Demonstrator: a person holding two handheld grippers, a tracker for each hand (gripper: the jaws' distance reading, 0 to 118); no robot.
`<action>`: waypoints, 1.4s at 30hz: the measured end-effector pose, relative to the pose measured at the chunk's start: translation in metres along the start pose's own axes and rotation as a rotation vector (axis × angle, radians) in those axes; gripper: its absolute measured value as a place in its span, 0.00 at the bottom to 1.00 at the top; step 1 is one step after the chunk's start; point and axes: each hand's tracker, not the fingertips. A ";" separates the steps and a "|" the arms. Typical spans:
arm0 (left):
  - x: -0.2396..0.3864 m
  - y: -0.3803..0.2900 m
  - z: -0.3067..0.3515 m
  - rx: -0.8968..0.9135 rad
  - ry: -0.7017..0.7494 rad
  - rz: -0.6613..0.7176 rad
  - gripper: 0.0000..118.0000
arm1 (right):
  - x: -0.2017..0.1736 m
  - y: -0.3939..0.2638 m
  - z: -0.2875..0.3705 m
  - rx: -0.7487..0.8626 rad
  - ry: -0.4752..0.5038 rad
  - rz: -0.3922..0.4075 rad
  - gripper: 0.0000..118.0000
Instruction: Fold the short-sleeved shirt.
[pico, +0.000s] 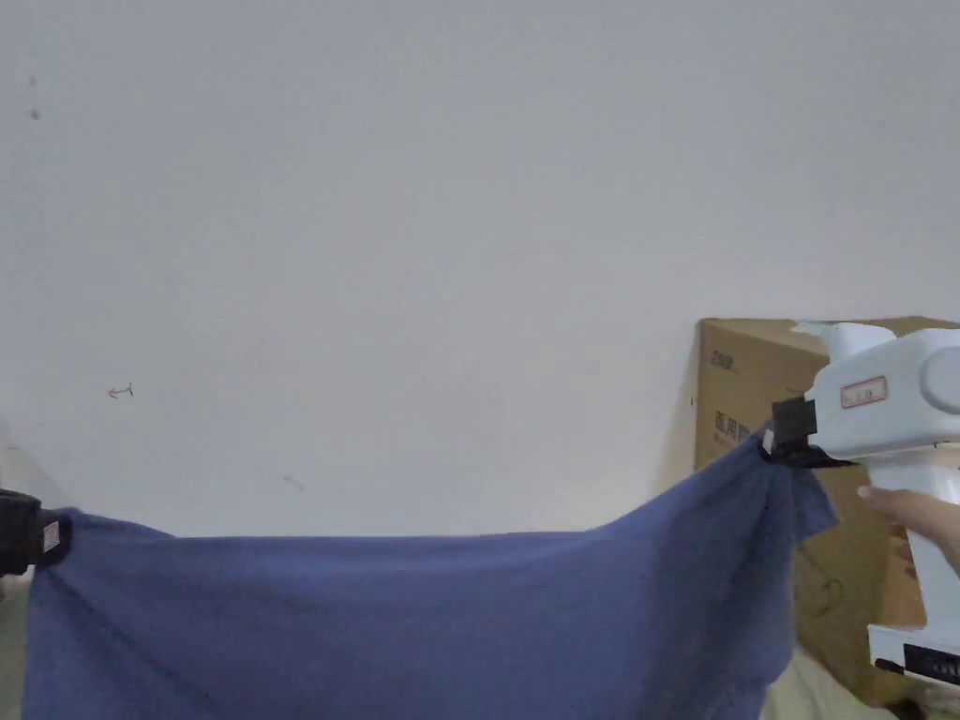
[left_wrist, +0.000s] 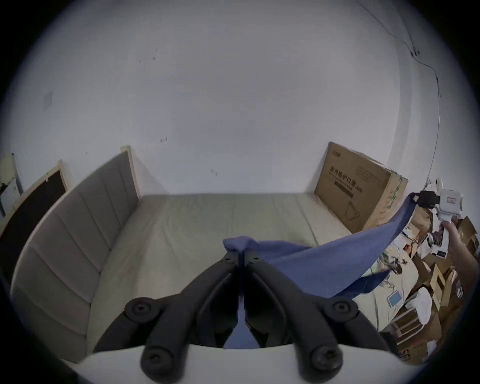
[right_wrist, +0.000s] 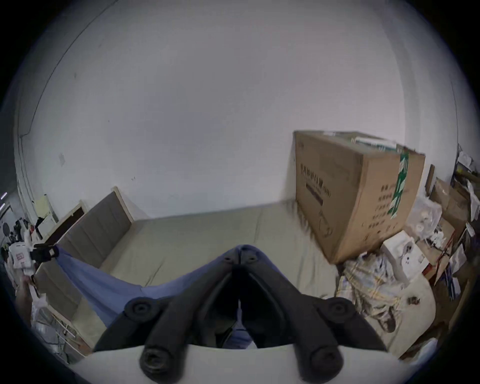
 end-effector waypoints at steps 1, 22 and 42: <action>0.001 0.006 0.000 0.013 0.003 0.006 0.01 | -0.001 0.009 0.000 0.013 -0.004 -0.011 0.01; -0.011 0.124 -0.150 0.240 0.042 0.147 0.01 | -0.023 0.174 -0.108 0.227 -0.120 0.005 0.01; -0.028 -0.140 -0.283 -0.321 0.052 0.219 0.01 | 0.024 -0.144 -0.283 -0.389 -0.095 0.035 0.01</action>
